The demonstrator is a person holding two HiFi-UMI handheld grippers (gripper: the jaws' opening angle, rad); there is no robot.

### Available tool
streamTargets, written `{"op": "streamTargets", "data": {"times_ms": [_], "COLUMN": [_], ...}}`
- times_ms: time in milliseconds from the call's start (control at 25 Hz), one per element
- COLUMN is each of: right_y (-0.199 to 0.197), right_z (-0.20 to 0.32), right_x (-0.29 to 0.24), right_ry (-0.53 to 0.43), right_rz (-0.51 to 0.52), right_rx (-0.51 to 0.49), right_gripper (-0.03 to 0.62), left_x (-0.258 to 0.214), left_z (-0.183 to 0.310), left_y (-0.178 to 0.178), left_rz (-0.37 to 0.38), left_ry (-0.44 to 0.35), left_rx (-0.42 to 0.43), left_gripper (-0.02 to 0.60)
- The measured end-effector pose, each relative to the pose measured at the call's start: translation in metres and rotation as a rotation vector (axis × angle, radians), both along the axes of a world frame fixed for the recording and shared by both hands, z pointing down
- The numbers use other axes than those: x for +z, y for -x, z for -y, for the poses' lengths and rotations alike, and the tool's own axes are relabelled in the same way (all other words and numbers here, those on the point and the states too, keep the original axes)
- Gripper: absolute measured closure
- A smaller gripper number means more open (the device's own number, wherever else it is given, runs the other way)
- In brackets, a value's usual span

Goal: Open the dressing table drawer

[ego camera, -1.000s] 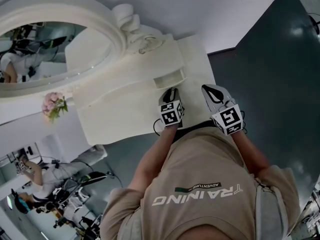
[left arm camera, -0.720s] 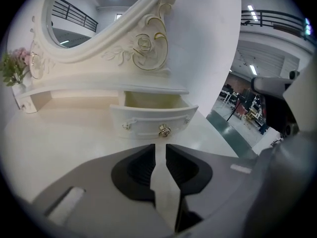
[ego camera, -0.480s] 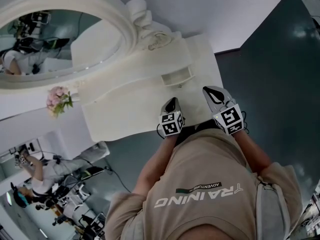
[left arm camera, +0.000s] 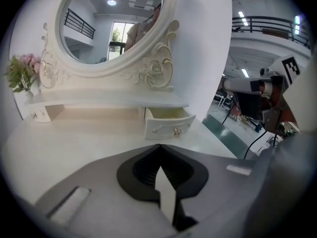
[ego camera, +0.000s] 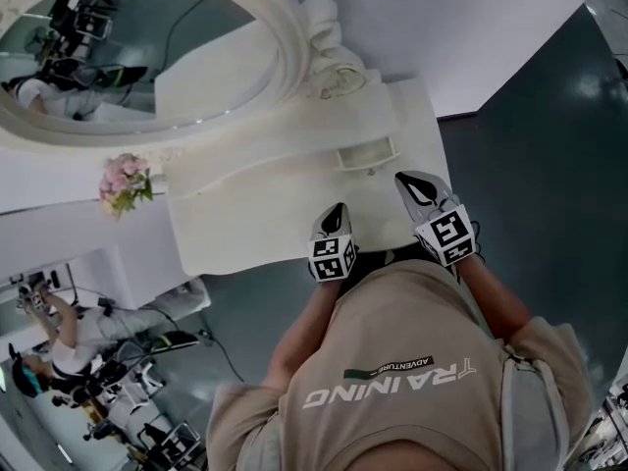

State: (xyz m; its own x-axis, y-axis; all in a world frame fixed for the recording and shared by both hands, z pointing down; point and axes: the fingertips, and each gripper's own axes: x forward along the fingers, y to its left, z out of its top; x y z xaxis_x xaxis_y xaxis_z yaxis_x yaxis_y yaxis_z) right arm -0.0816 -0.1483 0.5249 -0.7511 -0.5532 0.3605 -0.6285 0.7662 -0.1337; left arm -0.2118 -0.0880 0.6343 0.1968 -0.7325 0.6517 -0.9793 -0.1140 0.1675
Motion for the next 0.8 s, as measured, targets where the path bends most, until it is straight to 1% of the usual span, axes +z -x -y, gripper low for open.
{"op": "streamTargets", "data": {"times_ms": [200,320,400,480,560,680,800], "right_y": [0.019,0.026,0.03,0.033,0.037,0.041,0.038], "right_z": [0.001,0.002,0.005,0.009,0.011,0.011,0.017], "right_x": [-0.039,-0.059,-0.071,-0.081,-0.091,-0.107,-0.125], "right_ry": [-0.086,-0.13,-0.17,-0.209,-0.23,-0.249,-0.27], "right_rz": [0.008,0.002,-0.008,-0.016,-0.011,0.01,0.023], "right_rx": [-0.004,-0.012,-0.014,-0.013,-0.009,0.005,0.024], "right_gripper": [0.591,0.591,0.591,0.591,0.591,0.591,0.591], "left_x": [-0.045,-0.076,-0.095,-0.113,-0.131,-0.159,-0.187], "left_z": [0.01,0.02,0.027,0.034,0.041,0.054,0.068], "left_y": [0.011,0.011,0.012,0.015,0.022,0.036,0.04], "left_rz": [0.026,0.001,-0.039,-0.064,-0.063,-0.043,-0.034], "left_ry": [-0.1,-0.166,-0.201,-0.235,-0.271,-0.32,-0.37], "left_rx": [0.071,0.104,0.11,0.115,0.123,0.117,0.122], "left_gripper": [0.566,0.566,0.565,0.565,0.565,0.565,0.563]}}
